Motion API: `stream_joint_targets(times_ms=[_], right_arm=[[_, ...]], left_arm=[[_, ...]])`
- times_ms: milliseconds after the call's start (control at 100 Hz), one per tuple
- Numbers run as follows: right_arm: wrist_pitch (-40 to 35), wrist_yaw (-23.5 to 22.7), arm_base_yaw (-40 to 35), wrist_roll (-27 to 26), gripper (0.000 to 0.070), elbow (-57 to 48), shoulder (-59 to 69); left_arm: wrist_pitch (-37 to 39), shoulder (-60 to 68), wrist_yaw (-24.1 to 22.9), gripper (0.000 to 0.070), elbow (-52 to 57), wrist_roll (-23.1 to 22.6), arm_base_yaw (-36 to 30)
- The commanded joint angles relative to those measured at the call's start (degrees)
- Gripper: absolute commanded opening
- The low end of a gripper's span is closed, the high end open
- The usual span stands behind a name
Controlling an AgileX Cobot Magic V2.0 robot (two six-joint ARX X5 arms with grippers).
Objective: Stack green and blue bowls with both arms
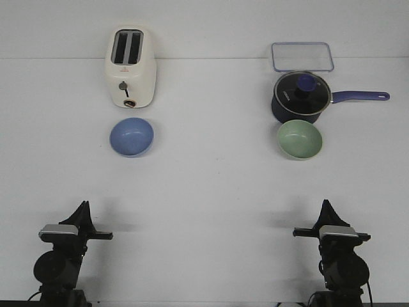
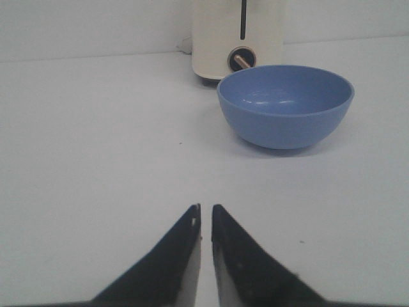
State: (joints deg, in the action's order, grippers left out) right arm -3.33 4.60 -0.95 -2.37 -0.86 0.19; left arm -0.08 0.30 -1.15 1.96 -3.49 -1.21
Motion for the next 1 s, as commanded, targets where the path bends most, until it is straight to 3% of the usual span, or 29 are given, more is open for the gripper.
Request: stream_joint_targets(times_ms=[0, 740, 990], right_arm=[[0.7, 0.1, 0.1, -0.4, 0.0011, 0.1, -0.1], [0.8, -0.2, 0.1, -0.9, 0.0011, 0.1, -0.1], [0.8, -2.1, 0.1, -12.5, 0.0011, 0.1, -0.1]], left_arm=[[0.6, -0.1, 0.1, 0.0014, -1.2, 0.2, 0.1], [0.6, -0.1, 0.1, 0.0014, -1.2, 0.2, 0.1], [0.6, -0.1, 0.1, 0.0014, -1.2, 0.2, 0.1]])
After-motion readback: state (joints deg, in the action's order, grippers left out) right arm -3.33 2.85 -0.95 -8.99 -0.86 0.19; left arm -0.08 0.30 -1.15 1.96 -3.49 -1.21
